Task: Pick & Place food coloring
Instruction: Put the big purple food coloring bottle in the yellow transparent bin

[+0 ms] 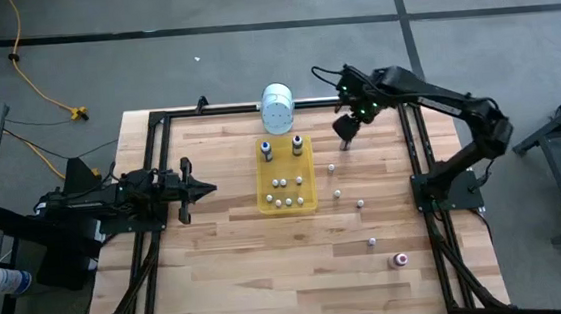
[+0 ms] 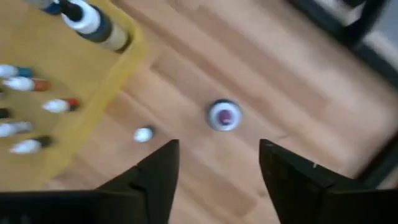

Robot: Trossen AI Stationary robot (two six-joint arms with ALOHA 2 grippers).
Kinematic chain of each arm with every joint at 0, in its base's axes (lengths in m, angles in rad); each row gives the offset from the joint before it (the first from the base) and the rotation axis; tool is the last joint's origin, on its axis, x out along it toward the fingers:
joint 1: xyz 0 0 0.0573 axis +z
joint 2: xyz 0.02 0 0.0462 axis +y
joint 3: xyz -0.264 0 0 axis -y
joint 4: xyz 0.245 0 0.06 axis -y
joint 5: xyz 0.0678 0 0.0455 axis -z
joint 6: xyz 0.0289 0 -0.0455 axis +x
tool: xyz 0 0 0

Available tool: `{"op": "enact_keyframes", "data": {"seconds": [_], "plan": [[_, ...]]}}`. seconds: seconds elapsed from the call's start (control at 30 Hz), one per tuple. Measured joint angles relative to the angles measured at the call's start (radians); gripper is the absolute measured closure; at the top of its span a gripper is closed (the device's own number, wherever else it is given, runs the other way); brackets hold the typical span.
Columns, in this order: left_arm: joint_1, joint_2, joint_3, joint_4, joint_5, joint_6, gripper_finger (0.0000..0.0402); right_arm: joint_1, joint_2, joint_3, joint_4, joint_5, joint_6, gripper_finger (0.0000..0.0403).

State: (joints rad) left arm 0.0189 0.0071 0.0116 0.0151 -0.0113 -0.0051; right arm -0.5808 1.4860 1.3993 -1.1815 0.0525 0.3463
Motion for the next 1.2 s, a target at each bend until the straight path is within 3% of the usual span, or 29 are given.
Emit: {"op": "enact_keyframes", "data": {"seconds": [0.17, 0.47, 1.2], "plan": [[0.0, 0.0, 0.0, 0.0, 0.0, 0.0, 0.0401, -0.04, 0.097, 0.057, -0.036, -0.132, 0.058, 0.0161], [0.0, 0.0, 0.0, 0.0, 0.0, 0.0, 0.0401, -0.078, 0.217, 0.127, -0.14, -0.042, 0.029, 0.0152], [0.0, 0.0, 0.0, 0.0, 0.0, 0.0, 0.0401, -0.078, 0.365, 0.124, -0.141, -0.05, 0.111, 0.0153]]}}
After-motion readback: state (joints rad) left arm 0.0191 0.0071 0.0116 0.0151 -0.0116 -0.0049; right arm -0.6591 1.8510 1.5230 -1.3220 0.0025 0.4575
